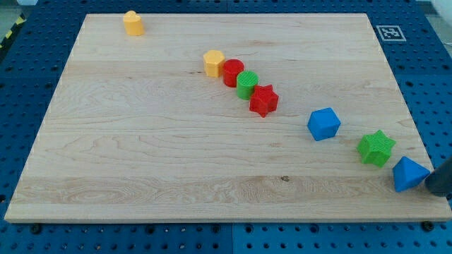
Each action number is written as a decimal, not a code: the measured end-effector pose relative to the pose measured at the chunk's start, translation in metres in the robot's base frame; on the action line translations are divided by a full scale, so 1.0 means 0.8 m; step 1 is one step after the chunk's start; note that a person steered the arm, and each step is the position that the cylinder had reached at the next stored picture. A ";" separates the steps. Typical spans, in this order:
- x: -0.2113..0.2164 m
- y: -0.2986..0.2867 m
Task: Push the blue cube towards red star
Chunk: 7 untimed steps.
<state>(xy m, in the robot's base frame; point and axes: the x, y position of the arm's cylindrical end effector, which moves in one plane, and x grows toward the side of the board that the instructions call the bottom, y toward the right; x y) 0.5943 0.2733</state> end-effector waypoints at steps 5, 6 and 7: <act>-0.042 -0.159; -0.079 -0.172; -0.111 -0.172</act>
<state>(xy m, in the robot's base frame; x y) 0.5054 0.1357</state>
